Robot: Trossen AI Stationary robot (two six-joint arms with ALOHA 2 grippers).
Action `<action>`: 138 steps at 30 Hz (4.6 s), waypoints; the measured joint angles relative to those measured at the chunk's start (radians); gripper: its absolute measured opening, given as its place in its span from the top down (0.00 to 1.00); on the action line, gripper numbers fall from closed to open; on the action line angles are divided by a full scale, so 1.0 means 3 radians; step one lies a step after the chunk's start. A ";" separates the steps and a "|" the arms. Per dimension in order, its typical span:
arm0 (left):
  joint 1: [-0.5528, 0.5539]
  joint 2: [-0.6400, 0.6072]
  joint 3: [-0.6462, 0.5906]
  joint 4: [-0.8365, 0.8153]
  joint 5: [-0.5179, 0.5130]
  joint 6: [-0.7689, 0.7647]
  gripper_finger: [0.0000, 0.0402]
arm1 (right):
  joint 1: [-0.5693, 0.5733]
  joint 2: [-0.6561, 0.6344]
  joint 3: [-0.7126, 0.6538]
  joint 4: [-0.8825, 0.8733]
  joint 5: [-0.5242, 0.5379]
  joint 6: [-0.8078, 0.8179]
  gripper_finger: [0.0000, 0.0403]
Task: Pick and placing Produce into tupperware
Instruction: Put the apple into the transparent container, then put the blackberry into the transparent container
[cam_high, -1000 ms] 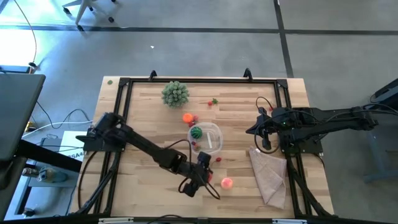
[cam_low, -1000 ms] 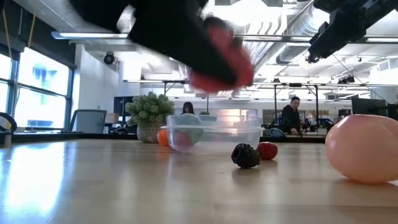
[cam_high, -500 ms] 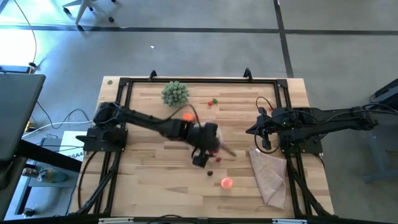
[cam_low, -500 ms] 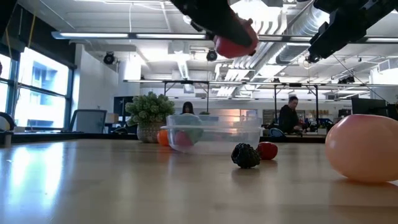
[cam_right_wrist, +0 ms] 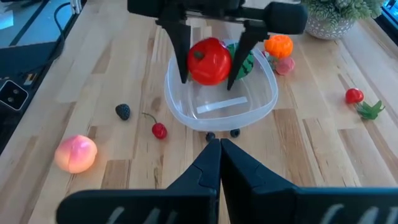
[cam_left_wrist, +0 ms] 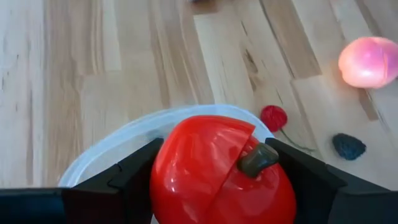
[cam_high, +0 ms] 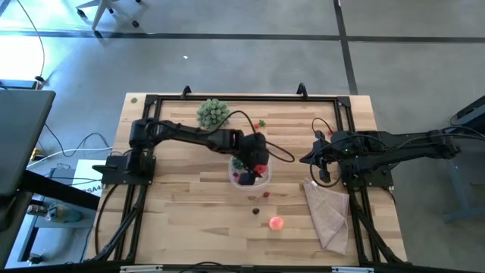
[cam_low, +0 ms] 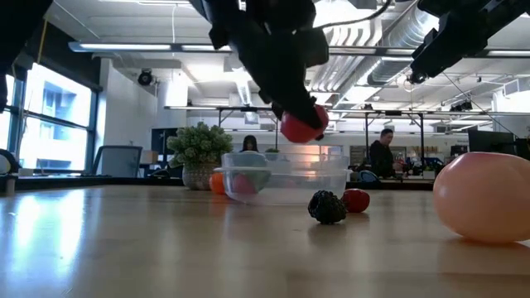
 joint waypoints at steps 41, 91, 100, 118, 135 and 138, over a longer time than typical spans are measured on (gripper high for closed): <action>-0.0051 0.0351 0.0003 -0.0196 -0.0121 -0.0047 0.27 | 0.0000 0.0000 0.0000 0.0000 0.0000 0.0000 1.00; -0.0895 -0.0435 0.0008 -0.0310 -0.0764 -0.0151 0.27 | 0.0000 0.0001 0.0000 -0.0001 0.0000 -0.0001 1.00; -0.1667 -0.0378 0.0002 -0.0435 -0.1324 -0.1020 0.27 | 0.0000 0.0001 0.0000 -0.0002 0.0000 0.0000 1.00; -0.1984 -0.1123 -0.1601 0.0740 -0.1783 -0.1858 0.47 | 0.0000 0.0000 0.0000 -0.0002 -0.0001 -0.0001 1.00; -0.1925 -0.0986 -0.2764 0.3123 -0.2135 -0.1632 0.48 | 0.0000 0.0042 -0.0001 -0.0001 0.0000 0.0000 1.00; -0.1895 -0.0811 -0.2660 0.3121 -0.2080 -0.1632 0.48 | 0.0000 0.0052 -0.0001 -0.0007 0.0000 0.0000 1.00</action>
